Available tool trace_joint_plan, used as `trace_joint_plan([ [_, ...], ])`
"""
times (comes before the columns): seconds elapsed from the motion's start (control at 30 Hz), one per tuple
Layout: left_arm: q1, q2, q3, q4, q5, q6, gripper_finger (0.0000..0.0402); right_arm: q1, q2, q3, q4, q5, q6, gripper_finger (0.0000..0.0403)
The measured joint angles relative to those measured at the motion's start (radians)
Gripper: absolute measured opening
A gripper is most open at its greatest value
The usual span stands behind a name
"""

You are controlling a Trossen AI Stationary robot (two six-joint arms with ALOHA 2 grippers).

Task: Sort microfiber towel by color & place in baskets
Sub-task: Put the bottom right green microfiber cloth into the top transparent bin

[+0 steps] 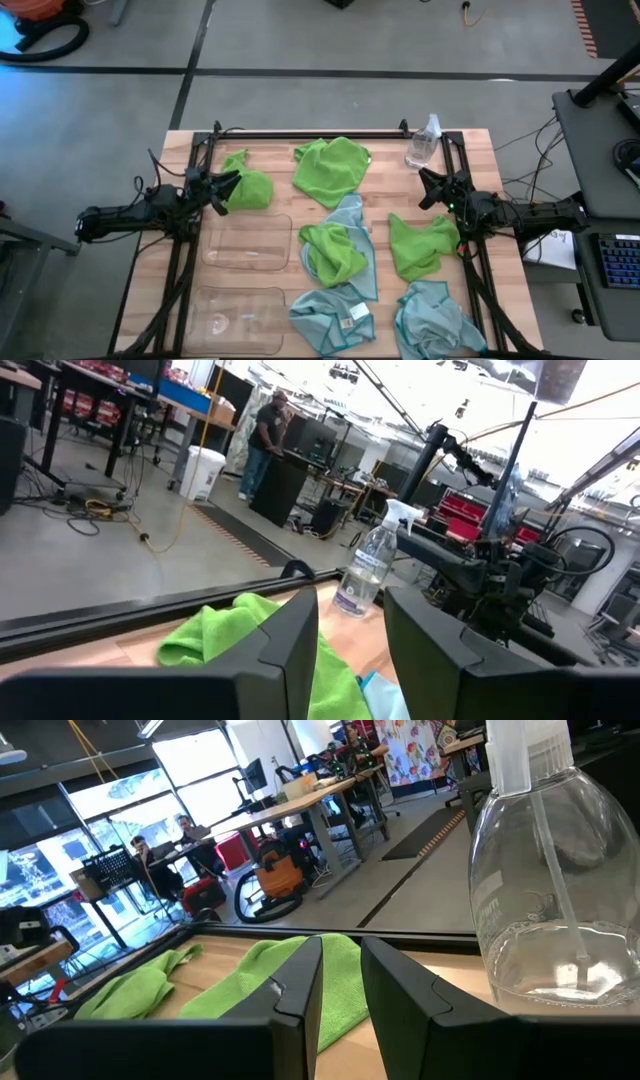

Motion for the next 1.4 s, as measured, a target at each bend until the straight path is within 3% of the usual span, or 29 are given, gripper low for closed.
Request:
trace_joint_plan([
  [0.83, 0.0, 0.0, 0.0, 0.002, -0.011, 0.03, 0.0103, 0.0, 0.0, 0.0, 0.027, 0.036, 0.053, 0.0068],
  [1.17, 0.0, 0.0, 0.0, 0.004, -0.013, 0.03, 0.0103, 0.0, 0.0, 0.0, 0.031, 0.0, 0.065, 0.0068],
  [1.4, 0.0, 0.0, 0.0, 0.004, -0.028, 0.03, 0.0103, 0.0, 0.0, 0.0, 0.024, 0.052, 0.063, 0.0068],
])
